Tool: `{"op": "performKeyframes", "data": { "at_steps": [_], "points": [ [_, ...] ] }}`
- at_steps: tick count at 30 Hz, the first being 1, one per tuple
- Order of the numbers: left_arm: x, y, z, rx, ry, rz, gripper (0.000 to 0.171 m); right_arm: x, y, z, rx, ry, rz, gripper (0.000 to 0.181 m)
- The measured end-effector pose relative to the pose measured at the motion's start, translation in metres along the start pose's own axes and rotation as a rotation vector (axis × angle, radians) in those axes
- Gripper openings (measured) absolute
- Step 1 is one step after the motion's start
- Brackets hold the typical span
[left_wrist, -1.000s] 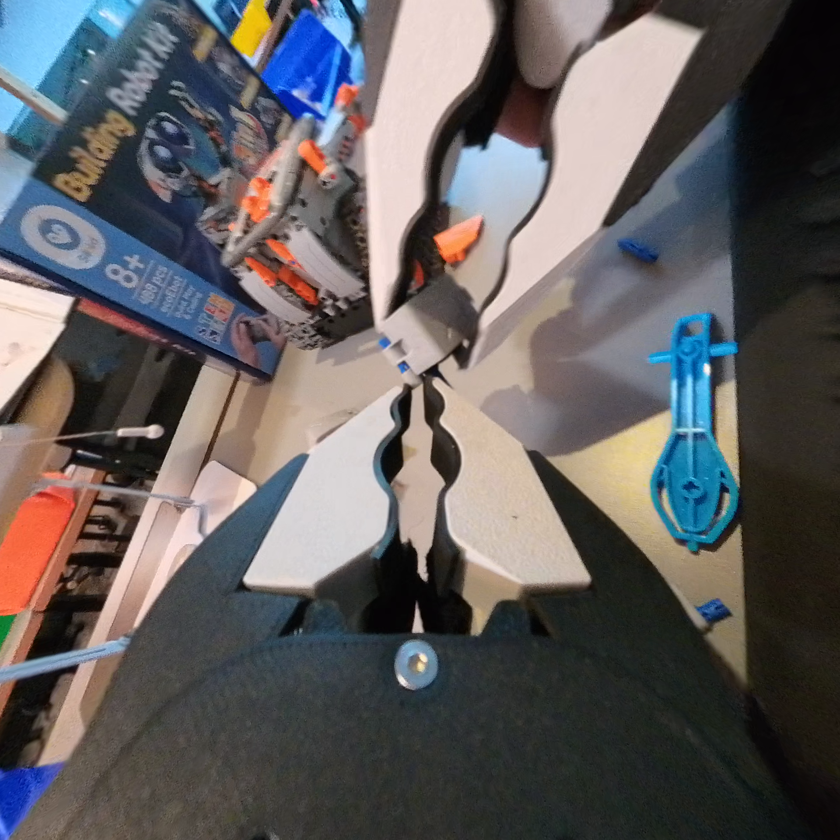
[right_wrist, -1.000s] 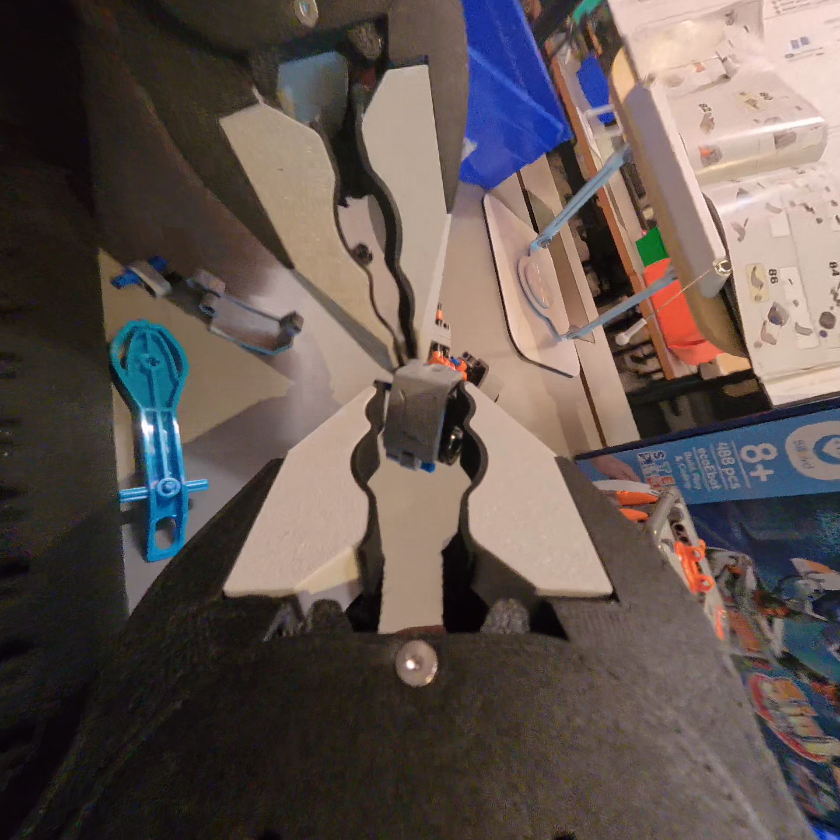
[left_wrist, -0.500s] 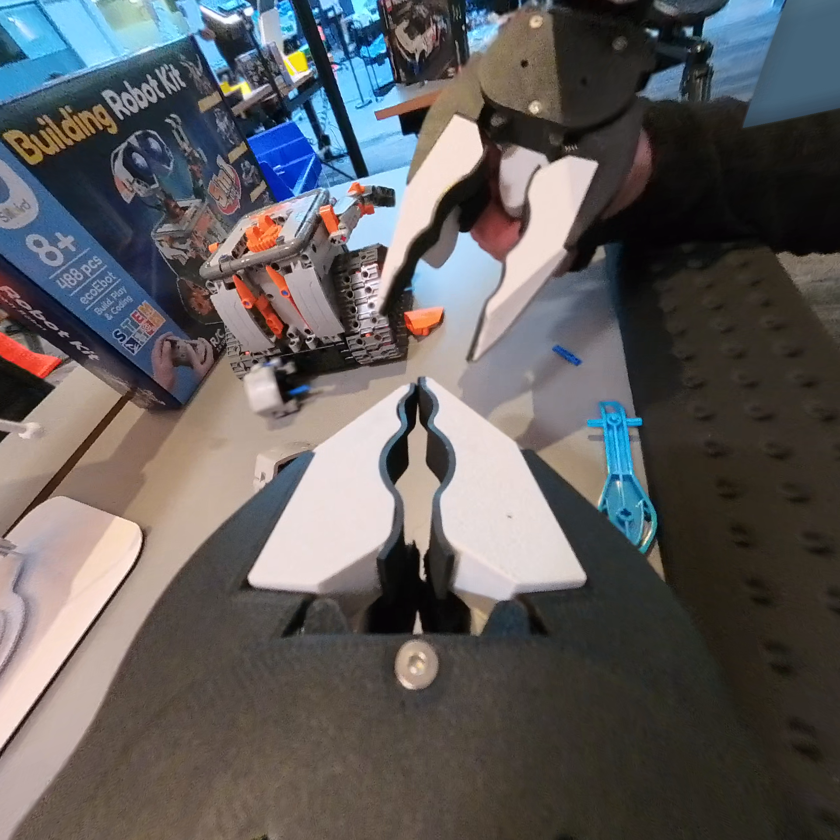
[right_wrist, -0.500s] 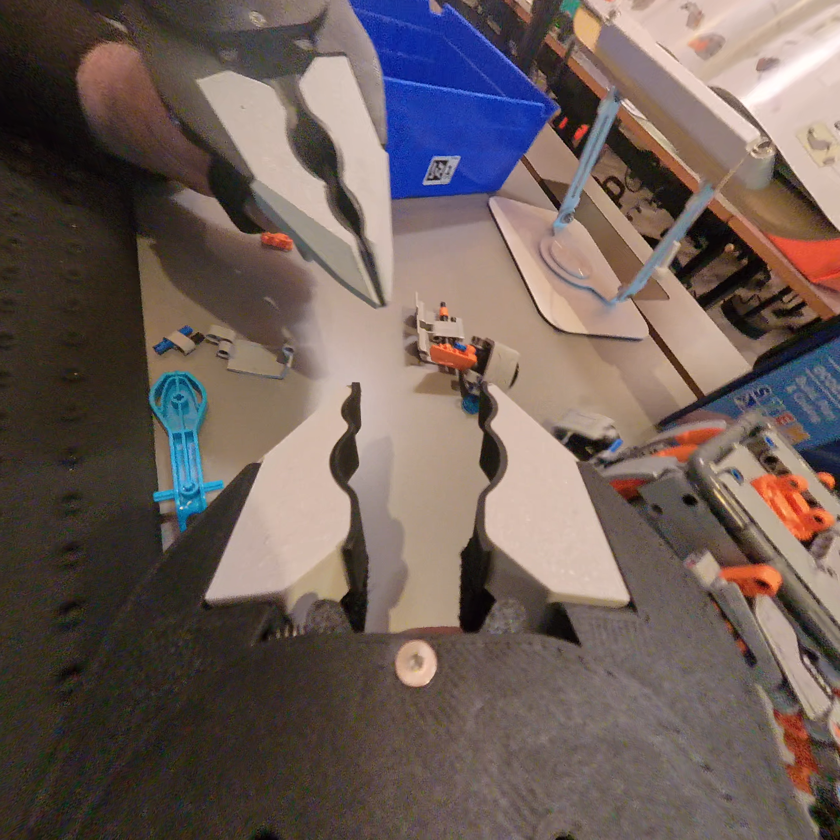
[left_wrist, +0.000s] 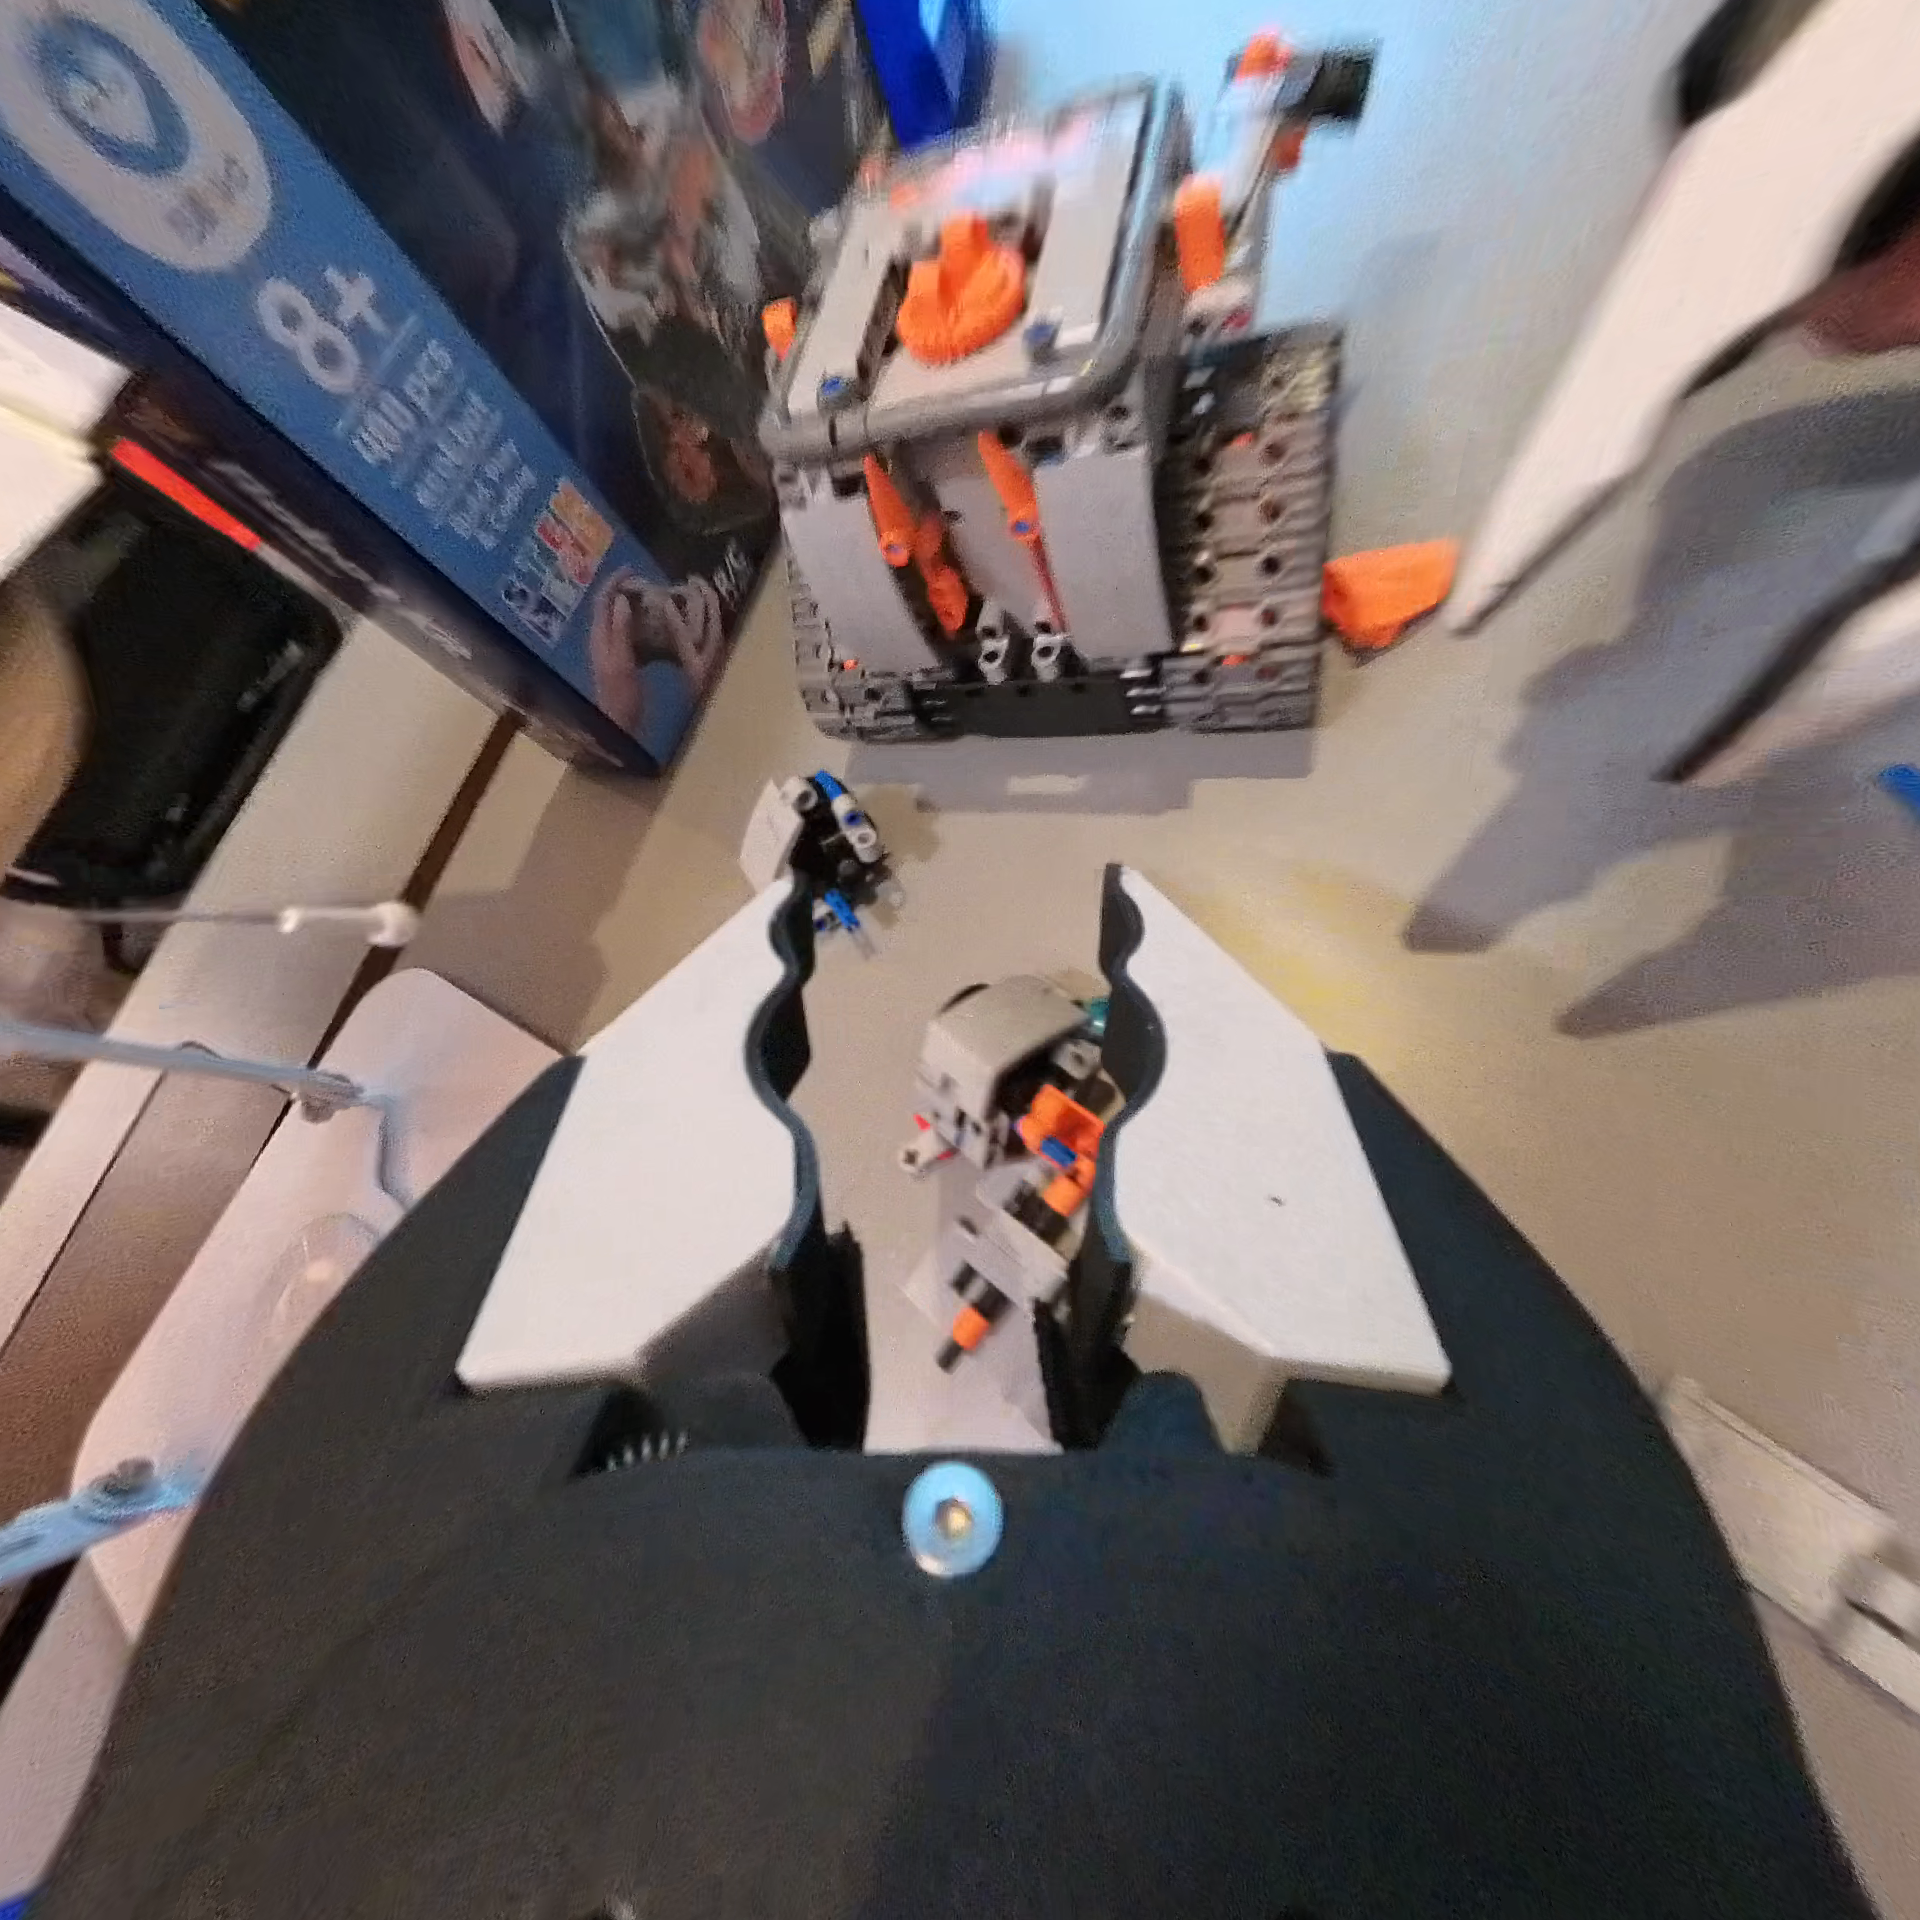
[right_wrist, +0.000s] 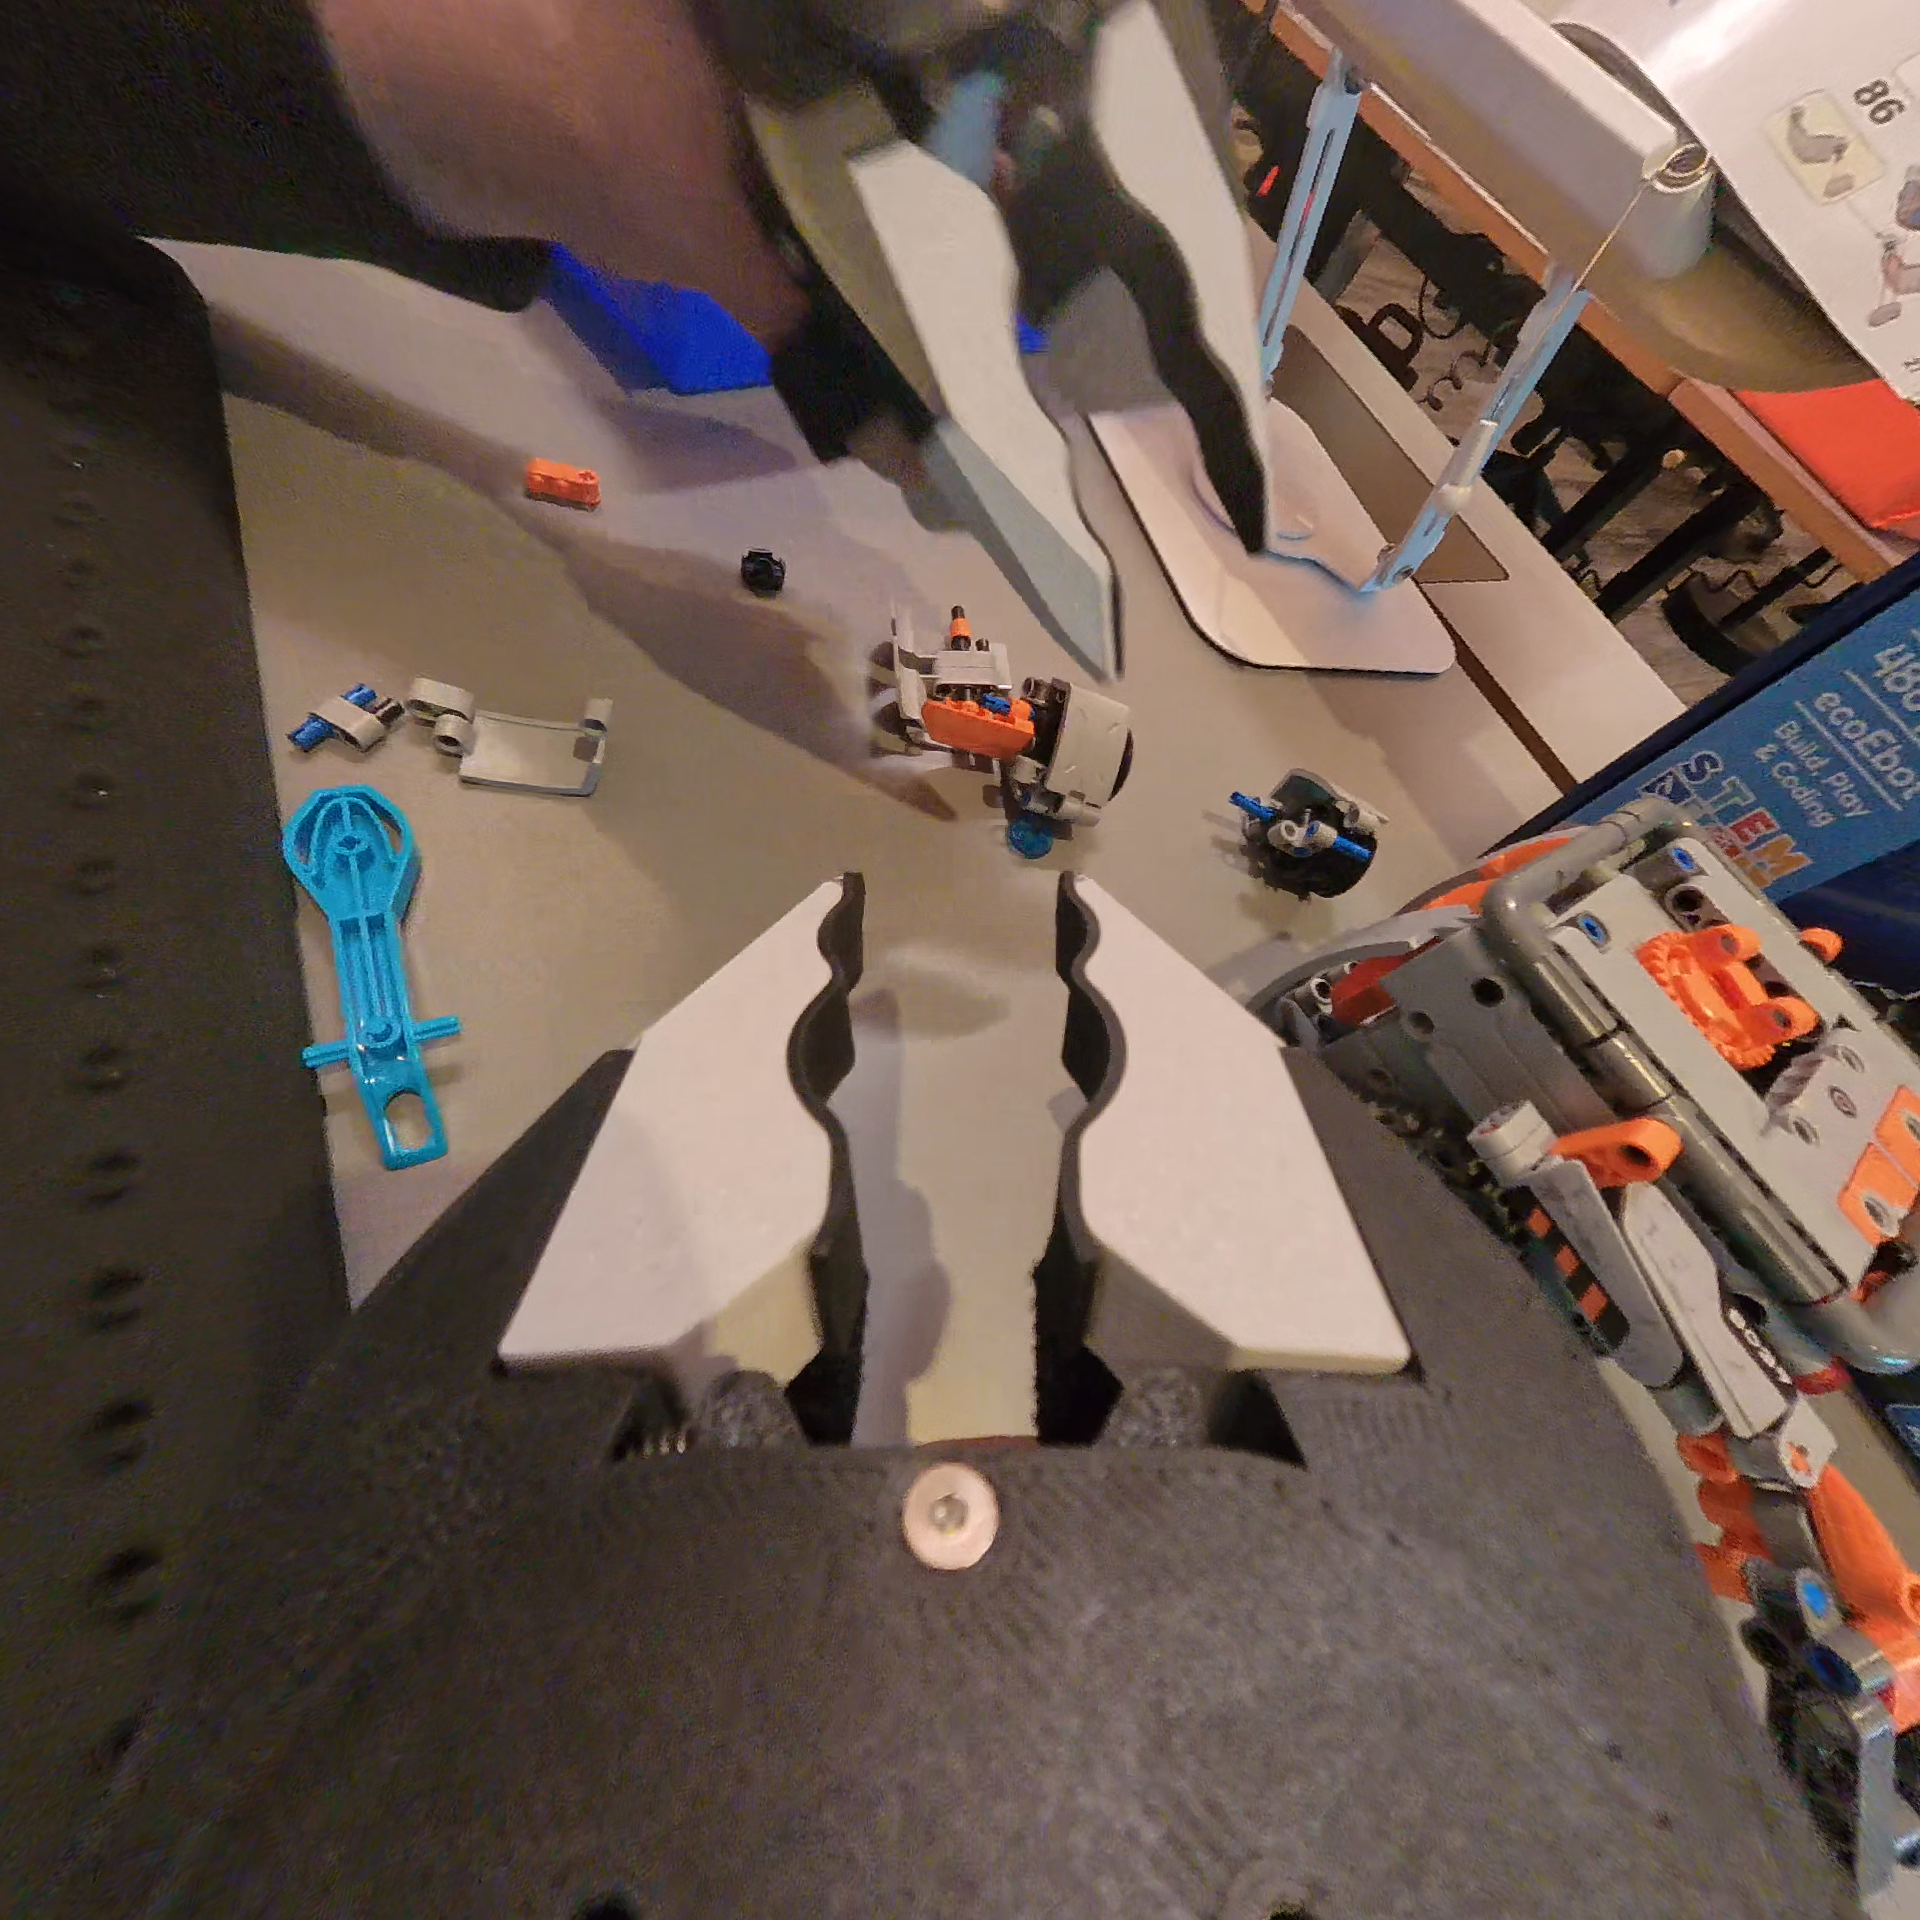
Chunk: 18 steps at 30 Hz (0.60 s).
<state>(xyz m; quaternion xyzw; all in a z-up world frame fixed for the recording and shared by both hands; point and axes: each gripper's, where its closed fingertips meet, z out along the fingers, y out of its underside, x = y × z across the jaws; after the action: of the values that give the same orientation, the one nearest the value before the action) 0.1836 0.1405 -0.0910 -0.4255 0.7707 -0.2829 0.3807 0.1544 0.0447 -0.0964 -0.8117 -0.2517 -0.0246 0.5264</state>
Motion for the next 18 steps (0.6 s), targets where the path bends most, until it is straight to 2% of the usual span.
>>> {"op": "performKeyframes", "data": {
  "at_steps": [2, 4, 5, 9, 13, 14, 15, 18],
  "points": [
    [-0.01, 0.01, 0.032, -0.122, 0.008, 0.036, 0.065, 0.0, 0.001, 0.0, 0.0, 0.0, 0.001, 0.035],
    [-0.017, 0.025, 0.06, -0.242, 0.024, 0.093, 0.068, -0.001, 0.001, 0.0, 0.0, -0.003, -0.008, 0.034],
    [-0.021, 0.031, 0.071, -0.293, 0.026, 0.114, 0.079, -0.002, 0.001, 0.0, 0.0, -0.007, -0.013, 0.034],
    [-0.026, 0.043, 0.096, -0.395, 0.124, 0.116, 0.082, -0.005, 0.001, 0.002, -0.011, -0.009, -0.041, 0.034],
    [-0.021, 0.04, 0.105, -0.406, 0.26, 0.089, 0.076, -0.006, -0.002, 0.0, 0.004, -0.015, -0.041, 0.033],
    [-0.02, 0.04, 0.107, -0.409, 0.286, 0.083, 0.069, -0.005, -0.002, -0.001, 0.007, -0.016, -0.041, 0.033],
    [-0.017, 0.043, 0.108, -0.434, 0.331, 0.068, 0.055, -0.005, -0.002, -0.001, 0.009, -0.016, -0.039, 0.033],
    [-0.015, 0.039, 0.111, -0.415, 0.341, 0.037, 0.052, -0.001, -0.001, -0.002, 0.005, -0.006, -0.027, 0.033]
  ]
}}
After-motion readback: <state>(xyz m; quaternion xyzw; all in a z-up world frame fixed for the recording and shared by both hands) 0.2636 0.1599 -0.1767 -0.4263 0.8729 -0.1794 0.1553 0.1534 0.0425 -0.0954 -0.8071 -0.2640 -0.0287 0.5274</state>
